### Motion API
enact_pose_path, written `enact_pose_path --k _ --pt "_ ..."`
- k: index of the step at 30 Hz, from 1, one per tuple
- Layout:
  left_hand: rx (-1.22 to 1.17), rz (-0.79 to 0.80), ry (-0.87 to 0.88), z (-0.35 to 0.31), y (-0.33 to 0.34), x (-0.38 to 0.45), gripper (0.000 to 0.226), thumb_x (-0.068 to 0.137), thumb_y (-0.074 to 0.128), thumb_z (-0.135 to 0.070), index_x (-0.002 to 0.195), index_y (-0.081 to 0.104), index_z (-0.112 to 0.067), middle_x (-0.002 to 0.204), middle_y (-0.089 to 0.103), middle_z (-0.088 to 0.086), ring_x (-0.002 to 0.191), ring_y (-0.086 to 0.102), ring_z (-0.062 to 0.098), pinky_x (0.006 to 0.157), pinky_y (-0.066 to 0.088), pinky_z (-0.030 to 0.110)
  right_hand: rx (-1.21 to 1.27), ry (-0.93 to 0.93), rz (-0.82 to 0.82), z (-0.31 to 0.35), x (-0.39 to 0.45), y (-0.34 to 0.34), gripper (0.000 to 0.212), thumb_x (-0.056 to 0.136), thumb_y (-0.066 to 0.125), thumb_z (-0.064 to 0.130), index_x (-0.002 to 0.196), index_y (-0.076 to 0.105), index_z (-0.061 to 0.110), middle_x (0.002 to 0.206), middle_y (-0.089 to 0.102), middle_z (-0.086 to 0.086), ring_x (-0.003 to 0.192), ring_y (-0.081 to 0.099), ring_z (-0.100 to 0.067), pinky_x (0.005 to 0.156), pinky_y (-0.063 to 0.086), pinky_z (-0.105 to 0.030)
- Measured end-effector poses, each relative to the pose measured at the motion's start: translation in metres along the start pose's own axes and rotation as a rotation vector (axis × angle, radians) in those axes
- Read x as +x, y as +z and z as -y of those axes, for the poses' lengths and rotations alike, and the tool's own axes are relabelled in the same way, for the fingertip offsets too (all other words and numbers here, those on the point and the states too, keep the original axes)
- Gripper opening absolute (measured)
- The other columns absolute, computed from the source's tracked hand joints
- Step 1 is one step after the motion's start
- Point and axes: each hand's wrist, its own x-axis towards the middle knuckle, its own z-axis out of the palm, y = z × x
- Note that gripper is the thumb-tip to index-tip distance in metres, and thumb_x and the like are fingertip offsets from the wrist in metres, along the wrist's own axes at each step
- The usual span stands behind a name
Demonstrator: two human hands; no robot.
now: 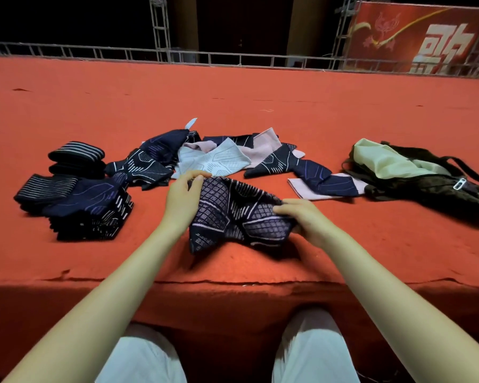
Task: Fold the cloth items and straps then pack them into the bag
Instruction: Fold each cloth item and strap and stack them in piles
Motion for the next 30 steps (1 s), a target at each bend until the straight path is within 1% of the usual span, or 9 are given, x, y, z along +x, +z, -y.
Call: enact_pose_path --k 4,6,9,12,15,19,24,27,30 --pt "0.086 0.082 -0.025 0.01 0.003 0.012 0.021 0.095 0.047 -0.008 0.1 0.068 -0.01 0.1 0.063 -0.004 0.092 0.052 0.006 0.072 0.032 0.001 0.478 0.106 -0.046 0.012 0.022 -0.022 0.009 0.089 0.057 0.011 0.09 0.065 0.008 0.079 0.071 -0.008 0.066 0.068 -0.019 0.072 0.057 -0.031" --pt "0.166 0.124 -0.082 0.024 0.01 0.014 0.02 0.093 0.051 -0.009 0.107 0.066 -0.01 0.105 0.065 0.002 0.094 0.054 0.011 0.076 0.033 0.011 0.504 0.158 -0.148 0.006 0.035 -0.027 0.008 0.089 0.057 0.011 0.091 0.064 0.007 0.074 0.071 -0.008 0.061 0.067 -0.019 0.066 0.058 -0.03" --pt "0.275 0.219 -0.248 0.05 0.021 0.01 0.036 0.089 0.057 -0.013 0.125 0.055 -0.013 0.116 0.061 0.011 0.104 0.057 0.024 0.087 0.039 0.025 0.329 0.19 -0.326 -0.015 0.044 -0.03 0.006 0.087 0.06 0.01 0.092 0.062 0.006 0.069 0.068 -0.005 0.055 0.062 -0.014 0.054 0.051 -0.021" --pt "0.414 0.254 -0.331 0.064 0.031 0.0 0.046 0.088 0.057 -0.023 0.133 0.048 -0.017 0.128 0.051 0.018 0.118 0.048 0.032 0.102 0.035 0.034 0.025 0.096 -0.406 -0.035 0.045 -0.033 0.02 0.085 0.065 0.011 0.103 0.065 0.003 0.092 0.071 -0.005 0.076 0.064 -0.013 0.069 0.048 -0.021" --pt "0.543 0.238 -0.261 0.065 0.041 -0.013 0.044 0.09 0.054 -0.029 0.133 0.05 -0.022 0.133 0.046 0.01 0.124 0.038 0.033 0.106 0.029 0.037 -0.392 -0.038 -0.36 -0.038 0.036 -0.027 0.034 0.085 0.068 0.021 0.117 0.062 0.012 0.106 0.064 0.001 0.093 0.059 -0.012 0.077 0.038 -0.019" --pt "0.685 0.225 -0.127 0.071 0.05 -0.027 0.034 0.089 0.054 -0.035 0.122 0.059 -0.028 0.129 0.052 -0.004 0.123 0.039 0.027 0.103 0.03 0.037 -0.67 -0.068 -0.33 -0.047 0.039 -0.022 0.044 0.08 0.07 0.024 0.122 0.061 0.013 0.111 0.068 -0.003 0.102 0.063 -0.021 0.086 0.046 -0.028" --pt "0.482 0.098 -0.093 0.09 0.044 -0.022 0.02 0.083 0.058 -0.02 0.101 0.067 -0.023 0.113 0.063 -0.001 0.113 0.05 0.026 0.095 0.03 0.028 -0.105 -0.028 -0.354 -0.032 0.039 -0.012 0.02 0.079 0.068 0.006 0.099 0.069 0.005 0.093 0.071 -0.01 0.084 0.066 -0.023 0.084 0.054 -0.035" --pt "0.429 0.016 -0.072 0.085 0.044 -0.025 0.017 0.086 0.055 -0.018 0.095 0.069 -0.021 0.107 0.063 0.001 0.109 0.05 0.025 0.092 0.029 0.024 0.012 -0.18 -0.296 -0.017 0.035 0.005 0.029 0.084 0.064 0.003 0.112 0.063 0.009 0.088 0.068 -0.009 0.075 0.066 -0.016 0.074 0.055 -0.026" --pt "0.444 0.017 0.053 0.069 0.048 -0.033 0.032 0.091 0.039 -0.03 0.095 0.069 -0.019 0.102 0.064 0.001 0.102 0.054 0.024 0.092 0.036 0.035 -0.06 -0.311 -0.183 -0.009 0.026 0.028 0.029 0.091 0.058 0.009 0.12 0.06 0.013 0.092 0.065 -0.005 0.073 0.062 0.0 0.07 0.05 -0.013"
